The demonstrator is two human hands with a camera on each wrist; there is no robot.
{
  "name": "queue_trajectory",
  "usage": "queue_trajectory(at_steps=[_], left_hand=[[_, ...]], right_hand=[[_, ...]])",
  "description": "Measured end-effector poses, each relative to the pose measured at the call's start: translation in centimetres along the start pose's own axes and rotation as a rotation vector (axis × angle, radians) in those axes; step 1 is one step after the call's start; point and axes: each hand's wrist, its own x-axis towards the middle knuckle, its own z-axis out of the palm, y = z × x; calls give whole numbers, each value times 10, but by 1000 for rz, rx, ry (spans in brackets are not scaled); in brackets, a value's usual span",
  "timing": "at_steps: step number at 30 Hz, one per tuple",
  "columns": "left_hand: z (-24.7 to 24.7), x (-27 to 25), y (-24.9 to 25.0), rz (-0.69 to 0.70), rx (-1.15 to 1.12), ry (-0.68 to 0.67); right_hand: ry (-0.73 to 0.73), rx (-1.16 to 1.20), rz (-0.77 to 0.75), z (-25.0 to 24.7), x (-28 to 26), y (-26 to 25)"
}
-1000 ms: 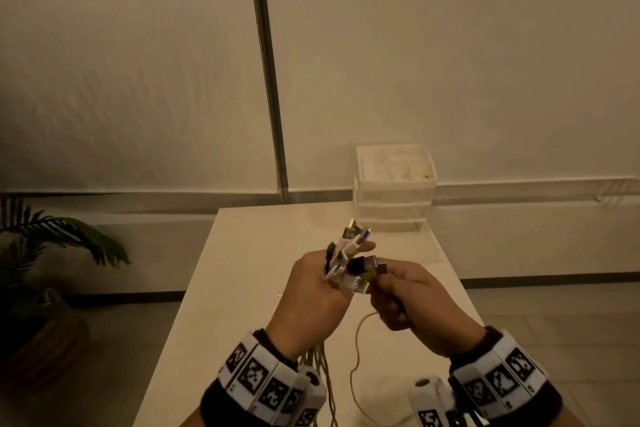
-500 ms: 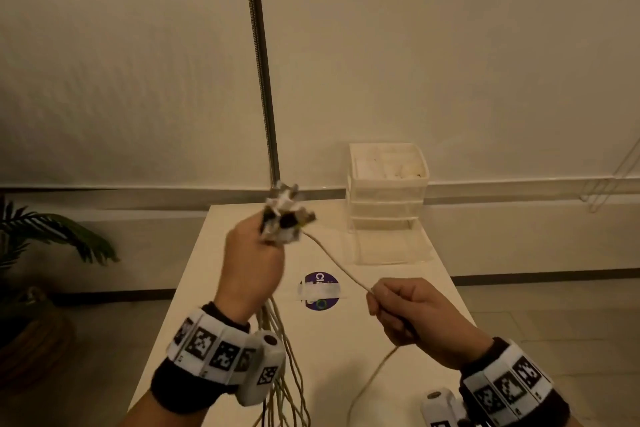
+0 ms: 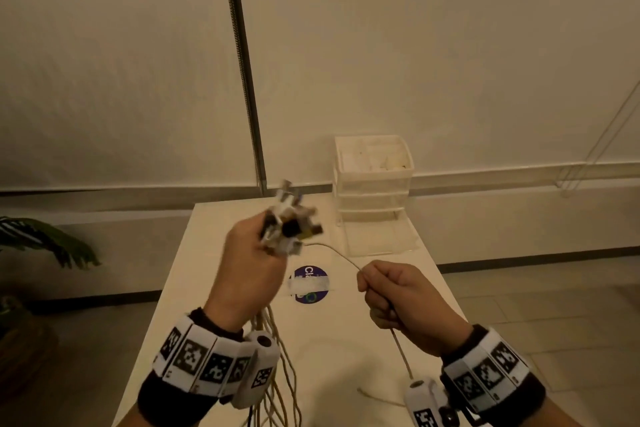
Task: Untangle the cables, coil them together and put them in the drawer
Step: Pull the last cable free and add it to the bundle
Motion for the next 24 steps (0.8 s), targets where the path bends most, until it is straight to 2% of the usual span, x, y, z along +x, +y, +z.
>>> queue_trajectory(at_steps=[2,4,9,13,16,20,24], left_hand=[[16,-5,-2,33,-8,-185],[29,-8,-6,46,2,-259],[32,-5,-12,30,22,-183],[23,-2,-15,41,115,-175],[13,4,-16,39,136,-30],[-7,23,-13,-39,173,207],[-39,46,-29,-117,43,418]], right_hand=[[-13,-3,-21,8,4,-7],[-34,-17,-41,16,8,-15],[-70,31,-54,24,12,-22],[-110,50,-48,23,8,-20],[-114,23,-65,21,6,-19],[-112,10,-21,10,-5,-2],[-116,41,58,-8,-25,27]])
